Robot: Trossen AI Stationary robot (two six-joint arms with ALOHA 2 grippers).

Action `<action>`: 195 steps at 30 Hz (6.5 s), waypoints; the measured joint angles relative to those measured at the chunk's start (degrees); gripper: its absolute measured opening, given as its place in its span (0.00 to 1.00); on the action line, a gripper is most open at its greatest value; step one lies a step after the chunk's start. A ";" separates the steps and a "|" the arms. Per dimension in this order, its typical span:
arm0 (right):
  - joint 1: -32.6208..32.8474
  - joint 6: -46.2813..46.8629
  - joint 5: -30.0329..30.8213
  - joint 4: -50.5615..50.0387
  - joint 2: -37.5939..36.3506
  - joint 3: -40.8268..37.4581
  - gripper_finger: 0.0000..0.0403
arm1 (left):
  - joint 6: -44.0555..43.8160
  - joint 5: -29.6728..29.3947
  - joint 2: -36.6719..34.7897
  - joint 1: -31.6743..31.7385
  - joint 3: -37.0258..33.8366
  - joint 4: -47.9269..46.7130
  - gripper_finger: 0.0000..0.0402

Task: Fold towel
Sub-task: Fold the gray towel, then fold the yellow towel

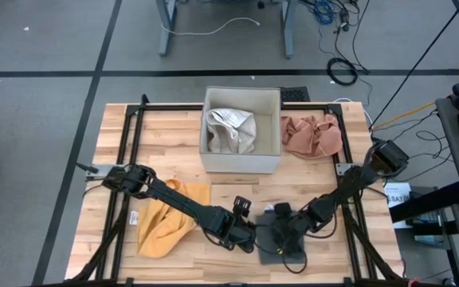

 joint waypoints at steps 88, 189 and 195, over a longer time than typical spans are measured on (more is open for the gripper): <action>2.99 -21.95 17.33 15.46 -22.07 -0.72 0.35 | -29.30 7.39 -34.56 12.07 -61.93 37.08 0.60; -4.20 -32.08 3.72 35.57 -0.04 5.97 0.01 | -5.81 -23.51 -35.28 -11.22 -15.51 3.91 0.01; -0.38 -38.93 3.85 23.09 -19.81 5.97 0.00 | 1.01 -35.93 -35.30 -15.63 -9.02 5.41 0.01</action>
